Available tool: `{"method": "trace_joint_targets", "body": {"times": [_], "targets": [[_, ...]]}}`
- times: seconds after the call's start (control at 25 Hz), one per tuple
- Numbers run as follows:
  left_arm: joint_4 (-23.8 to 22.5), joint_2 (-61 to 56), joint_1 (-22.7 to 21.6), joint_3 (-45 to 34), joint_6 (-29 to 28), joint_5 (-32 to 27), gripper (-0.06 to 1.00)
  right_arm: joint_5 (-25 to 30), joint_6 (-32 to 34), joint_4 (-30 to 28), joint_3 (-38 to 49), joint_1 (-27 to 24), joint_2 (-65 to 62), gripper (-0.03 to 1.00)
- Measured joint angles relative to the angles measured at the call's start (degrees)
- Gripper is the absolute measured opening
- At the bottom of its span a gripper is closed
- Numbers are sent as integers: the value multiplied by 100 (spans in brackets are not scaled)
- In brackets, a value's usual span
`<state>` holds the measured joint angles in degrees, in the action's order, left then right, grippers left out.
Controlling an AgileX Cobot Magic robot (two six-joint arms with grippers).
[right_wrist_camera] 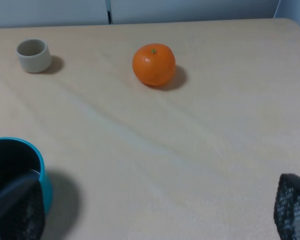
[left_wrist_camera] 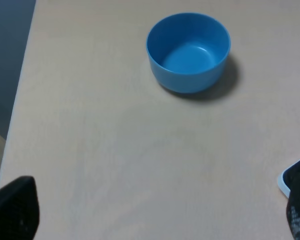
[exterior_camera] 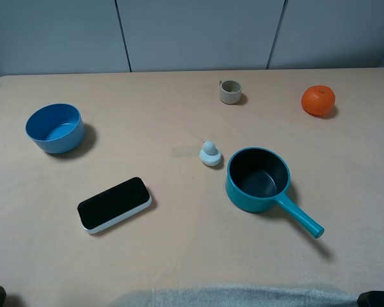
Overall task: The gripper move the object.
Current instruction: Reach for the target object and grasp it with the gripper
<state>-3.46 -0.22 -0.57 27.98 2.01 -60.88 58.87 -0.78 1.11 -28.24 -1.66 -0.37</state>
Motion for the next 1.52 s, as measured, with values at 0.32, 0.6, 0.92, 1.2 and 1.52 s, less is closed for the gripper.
{"method": "trace_joint_targets", "body": {"times": [0.32, 0.6, 0.92, 1.2, 1.52], "targets": [[0, 0, 0, 0, 0, 0, 99, 0, 0, 0, 0, 0, 0, 69], [0, 0, 0, 0, 0, 0, 99, 0, 0, 0, 0, 0, 0, 69], [0, 0, 0, 0, 0, 0, 99, 0, 0, 0, 0, 0, 0, 69], [0, 0, 0, 0, 0, 0, 99, 0, 0, 0, 0, 0, 0, 69], [0, 0, 0, 0, 0, 0, 99, 0, -98, 249, -321, 0, 933, 69]]}}
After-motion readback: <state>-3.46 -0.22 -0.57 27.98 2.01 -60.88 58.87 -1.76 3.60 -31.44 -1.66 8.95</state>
